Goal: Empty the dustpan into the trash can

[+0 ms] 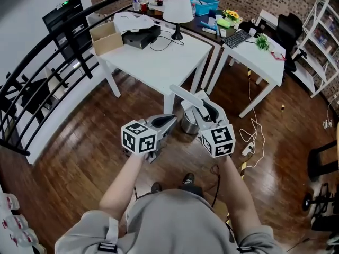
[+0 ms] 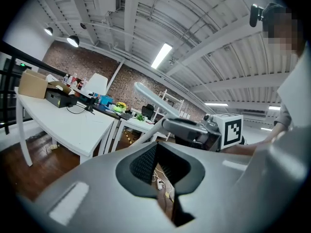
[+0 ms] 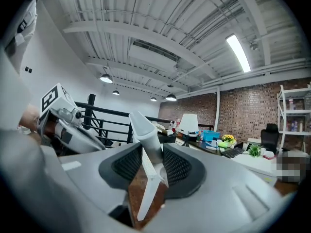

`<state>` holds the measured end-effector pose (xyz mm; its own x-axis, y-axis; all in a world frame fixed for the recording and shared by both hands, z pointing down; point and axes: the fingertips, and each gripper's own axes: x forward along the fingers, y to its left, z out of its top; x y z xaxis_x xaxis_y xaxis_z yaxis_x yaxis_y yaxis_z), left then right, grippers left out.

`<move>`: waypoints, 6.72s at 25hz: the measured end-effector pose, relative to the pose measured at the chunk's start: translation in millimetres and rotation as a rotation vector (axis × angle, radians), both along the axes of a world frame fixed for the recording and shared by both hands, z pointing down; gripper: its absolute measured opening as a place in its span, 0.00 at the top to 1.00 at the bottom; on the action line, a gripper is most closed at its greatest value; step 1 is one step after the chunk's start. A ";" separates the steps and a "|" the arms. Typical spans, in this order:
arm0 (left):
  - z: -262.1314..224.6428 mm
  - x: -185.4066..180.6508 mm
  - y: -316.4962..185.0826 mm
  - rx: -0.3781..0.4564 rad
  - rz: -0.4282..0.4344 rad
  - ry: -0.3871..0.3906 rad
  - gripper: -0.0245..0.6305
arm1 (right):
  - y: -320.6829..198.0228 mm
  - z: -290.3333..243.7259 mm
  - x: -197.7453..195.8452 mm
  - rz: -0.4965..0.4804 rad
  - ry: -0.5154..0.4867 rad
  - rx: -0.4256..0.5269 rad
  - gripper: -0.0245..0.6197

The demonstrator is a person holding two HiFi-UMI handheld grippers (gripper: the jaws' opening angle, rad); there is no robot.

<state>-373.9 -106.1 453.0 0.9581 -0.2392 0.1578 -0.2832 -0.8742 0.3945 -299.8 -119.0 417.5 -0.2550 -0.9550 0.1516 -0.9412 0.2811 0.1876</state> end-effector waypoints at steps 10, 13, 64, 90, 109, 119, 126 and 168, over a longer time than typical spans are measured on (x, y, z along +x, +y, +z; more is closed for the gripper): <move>-4.4 83.6 -43.5 -0.009 -0.102 0.004 0.96 | -90.2 -59.0 87.0 -0.076 0.009 0.083 0.81; -2.3 97.0 -54.0 -0.021 -0.133 0.002 0.96 | -110.3 -67.5 102.3 -0.109 0.008 0.092 0.81; -56.4 605.5 -197.0 0.425 0.356 -0.136 0.83 | -183.3 -141.2 500.4 -0.066 -0.141 0.082 0.81; 136.6 607.2 -154.4 0.112 0.267 -0.391 0.91 | -138.0 106.3 673.0 0.273 -0.214 -0.094 0.82; 134.5 554.2 -160.5 0.033 0.226 -0.412 0.95 | -223.7 193.0 703.7 0.385 -0.239 -0.179 0.81; 129.0 554.8 -172.1 0.008 0.197 -0.389 0.95 | -260.8 204.5 716.4 0.382 -0.331 -0.245 0.80; 122.1 556.3 -177.1 0.002 0.165 -0.364 0.95 | -274.5 208.5 720.5 0.362 -0.378 -0.257 0.81; -54.8 502.7 -256.4 0.169 0.134 0.011 0.95 | -214.6 -46.7 499.9 0.115 -0.377 0.016 0.95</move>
